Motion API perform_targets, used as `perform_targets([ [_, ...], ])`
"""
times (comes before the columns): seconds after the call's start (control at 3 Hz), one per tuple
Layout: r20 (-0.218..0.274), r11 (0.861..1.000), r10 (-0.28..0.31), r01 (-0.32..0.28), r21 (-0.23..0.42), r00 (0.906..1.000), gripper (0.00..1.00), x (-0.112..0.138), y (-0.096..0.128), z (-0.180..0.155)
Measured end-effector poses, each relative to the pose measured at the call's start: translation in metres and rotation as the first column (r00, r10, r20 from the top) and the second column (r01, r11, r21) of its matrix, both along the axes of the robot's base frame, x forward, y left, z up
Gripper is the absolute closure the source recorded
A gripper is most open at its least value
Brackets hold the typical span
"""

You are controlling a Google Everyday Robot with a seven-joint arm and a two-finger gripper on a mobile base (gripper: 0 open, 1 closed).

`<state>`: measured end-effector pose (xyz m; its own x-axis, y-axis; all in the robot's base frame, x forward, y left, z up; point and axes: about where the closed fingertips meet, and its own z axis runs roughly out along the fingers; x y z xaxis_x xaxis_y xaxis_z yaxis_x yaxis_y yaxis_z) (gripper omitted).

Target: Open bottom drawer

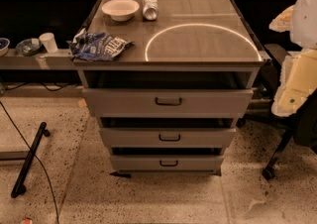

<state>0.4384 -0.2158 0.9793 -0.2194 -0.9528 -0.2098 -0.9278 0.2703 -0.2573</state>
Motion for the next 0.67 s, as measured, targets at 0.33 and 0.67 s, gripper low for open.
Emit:
perform_targets([
  [0.33,0.000,1.000,0.000,0.000,0.001,1.0000,0.00,0.000,0.000,0.000],
  [0.67,-0.036,0.998,0.017,-0.014,0.069,0.9992,0.00,0.009,0.003,-0.029],
])
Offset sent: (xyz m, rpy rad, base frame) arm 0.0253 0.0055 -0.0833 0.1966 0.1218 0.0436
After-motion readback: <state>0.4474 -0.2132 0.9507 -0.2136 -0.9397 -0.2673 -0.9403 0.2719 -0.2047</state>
